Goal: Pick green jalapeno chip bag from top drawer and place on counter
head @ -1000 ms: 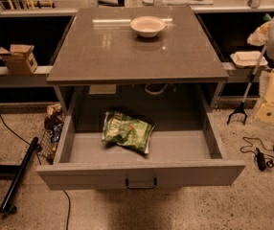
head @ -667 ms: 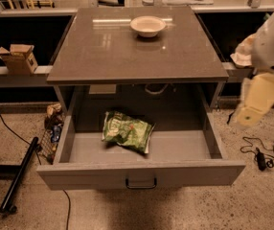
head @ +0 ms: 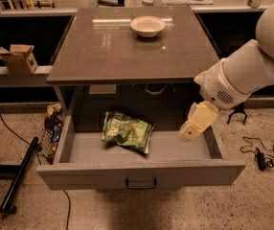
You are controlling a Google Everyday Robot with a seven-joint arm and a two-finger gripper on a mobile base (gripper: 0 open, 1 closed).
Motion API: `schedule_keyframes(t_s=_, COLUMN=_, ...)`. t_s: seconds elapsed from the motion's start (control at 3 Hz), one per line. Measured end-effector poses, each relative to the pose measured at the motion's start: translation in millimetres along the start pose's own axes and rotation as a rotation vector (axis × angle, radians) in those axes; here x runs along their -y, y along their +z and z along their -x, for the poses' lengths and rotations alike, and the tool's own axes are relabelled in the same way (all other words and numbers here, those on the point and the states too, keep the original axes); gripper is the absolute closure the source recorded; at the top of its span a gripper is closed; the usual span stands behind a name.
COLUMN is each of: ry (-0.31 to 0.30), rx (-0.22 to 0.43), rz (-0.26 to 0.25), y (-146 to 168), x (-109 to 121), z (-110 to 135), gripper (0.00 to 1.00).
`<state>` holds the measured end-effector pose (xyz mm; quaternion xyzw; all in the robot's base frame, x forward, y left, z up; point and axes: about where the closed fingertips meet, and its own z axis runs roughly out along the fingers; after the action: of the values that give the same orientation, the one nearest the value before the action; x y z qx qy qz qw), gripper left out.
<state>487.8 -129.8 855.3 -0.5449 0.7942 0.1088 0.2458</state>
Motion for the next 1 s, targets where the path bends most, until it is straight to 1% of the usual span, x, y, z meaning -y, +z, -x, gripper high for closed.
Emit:
schedule_keyframes(t_s=0.33, ry=0.002, rx=-0.001, rz=-0.001, y=3, x=1, z=0, gripper=0.00)
schedule_keyframes(t_s=0.67, ry=0.026, rx=-0.011, rz=-0.019, y=34, x=11, z=-6, gripper=0.00)
schedule_keyframes(t_s=1.0, ry=0.060, rx=0.017, rz=-0.003, y=84, x=25, z=-7, gripper=0.00)
